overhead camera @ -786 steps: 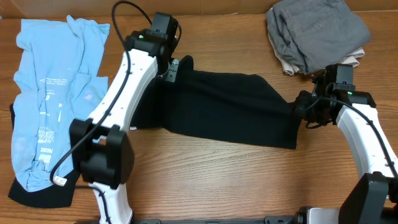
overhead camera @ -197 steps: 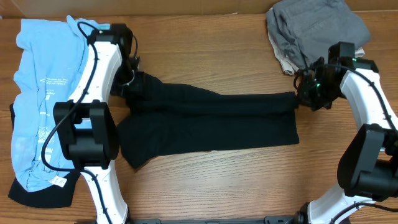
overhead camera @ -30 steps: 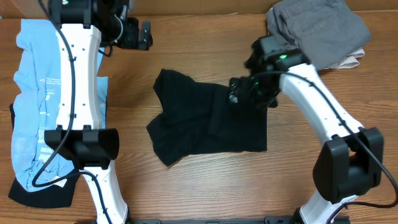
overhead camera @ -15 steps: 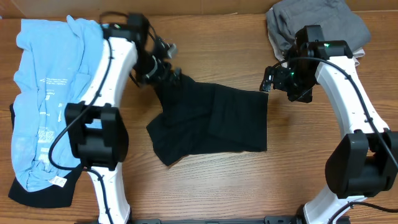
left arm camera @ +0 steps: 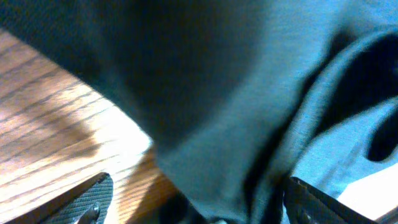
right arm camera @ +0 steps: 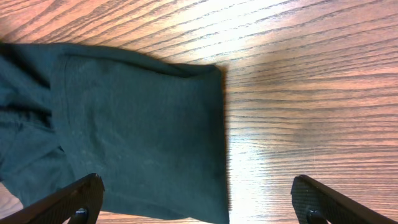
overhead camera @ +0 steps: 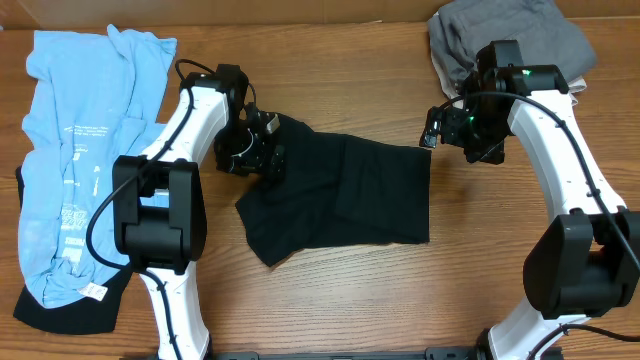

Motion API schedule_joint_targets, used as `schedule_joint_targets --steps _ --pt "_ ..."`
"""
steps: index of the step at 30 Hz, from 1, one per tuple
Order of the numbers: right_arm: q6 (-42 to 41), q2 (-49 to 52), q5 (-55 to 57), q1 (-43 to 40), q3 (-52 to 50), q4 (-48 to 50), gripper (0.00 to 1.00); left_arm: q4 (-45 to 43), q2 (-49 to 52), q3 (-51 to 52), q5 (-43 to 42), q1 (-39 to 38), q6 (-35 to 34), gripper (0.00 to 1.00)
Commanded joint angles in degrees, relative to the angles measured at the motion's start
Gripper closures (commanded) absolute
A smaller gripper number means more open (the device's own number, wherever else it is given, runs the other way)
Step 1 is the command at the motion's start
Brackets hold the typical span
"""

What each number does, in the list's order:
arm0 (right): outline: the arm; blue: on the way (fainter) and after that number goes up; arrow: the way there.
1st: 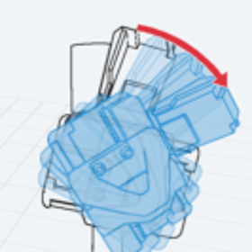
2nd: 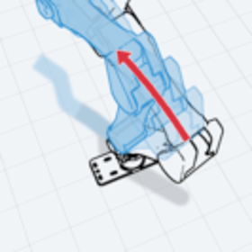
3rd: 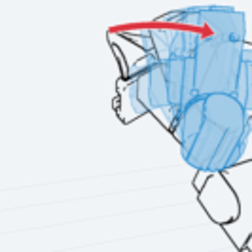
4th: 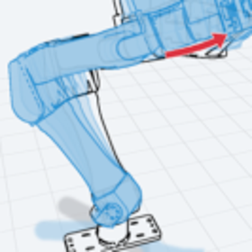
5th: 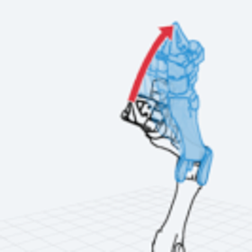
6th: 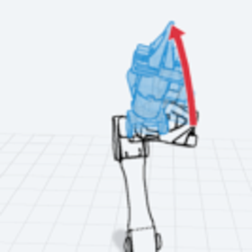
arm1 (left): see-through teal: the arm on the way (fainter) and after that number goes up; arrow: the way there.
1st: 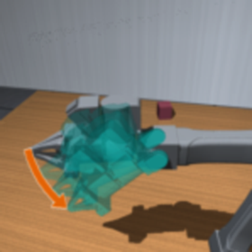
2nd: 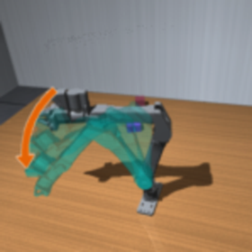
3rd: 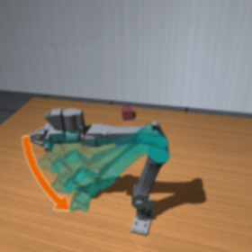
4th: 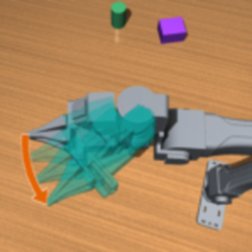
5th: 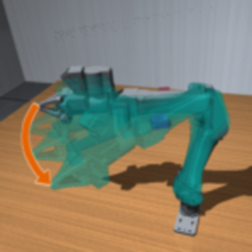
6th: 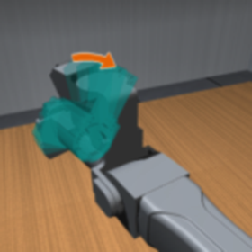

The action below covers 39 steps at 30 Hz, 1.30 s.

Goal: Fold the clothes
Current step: 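Grasp the black shirt's left end with the left gripper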

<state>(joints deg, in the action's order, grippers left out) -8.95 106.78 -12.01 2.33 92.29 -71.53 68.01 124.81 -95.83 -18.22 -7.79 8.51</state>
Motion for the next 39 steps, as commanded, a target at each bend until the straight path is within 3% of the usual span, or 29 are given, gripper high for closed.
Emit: schedule_joint_targets --steps 1,9,15,16,20,21,23,27,33,39 --pt "0.46 -0.07 0.44 -0.20 1.38 0.44 0.00 -1.90 -0.42 3.52 4.70 -0.92 -3.54 0.11" --pt "0.42 -0.07 0.42 -0.20 1.38 1.36 0.00 -10.12 -0.42 9.79 9.22 -5.11 -9.44 0.13" --pt "0.20 -0.07 0.42 -0.20 1.38 1.77 0.01 -15.21 -0.42 11.72 13.77 -9.60 -13.97 0.36" --pt "0.20 -0.07 0.39 -0.20 1.38 1.75 0.06 -15.65 -0.42 11.91 16.22 -10.08 -15.78 0.40" --pt "-0.26 -0.07 -0.11 -0.04 1.29 1.51 0.38 -16.02 -0.42 12.00 21.92 -9.90 -20.48 0.90" --pt "-0.26 -0.07 -0.55 0.22 1.07 1.49 0.49 -15.98 -0.42 12.00 22.40 -9.44 -20.76 0.96" --pt "-0.28 -0.07 -1.97 0.85 0.22 1.81 0.72 -15.89 -0.44 11.98 22.47 -8.39 -20.79 0.96" --pt "-0.28 -0.07 -5.27 2.84 -3.63 4.44 0.95 -14.47 -0.44 11.54 22.45 -6.29 -20.76 0.96" --pt "-0.50 -0.04 -12.68 7.39 -13.79 14.67 0.96 -11.17 -0.90 10.54 22.47 -4.92 -20.70 0.96" --pt "-3.17 -0.04 -13.11 10.60 -21.14 23.71 0.96 -10.80 -3.37 10.51 22.47 -4.92 -20.46 0.96"
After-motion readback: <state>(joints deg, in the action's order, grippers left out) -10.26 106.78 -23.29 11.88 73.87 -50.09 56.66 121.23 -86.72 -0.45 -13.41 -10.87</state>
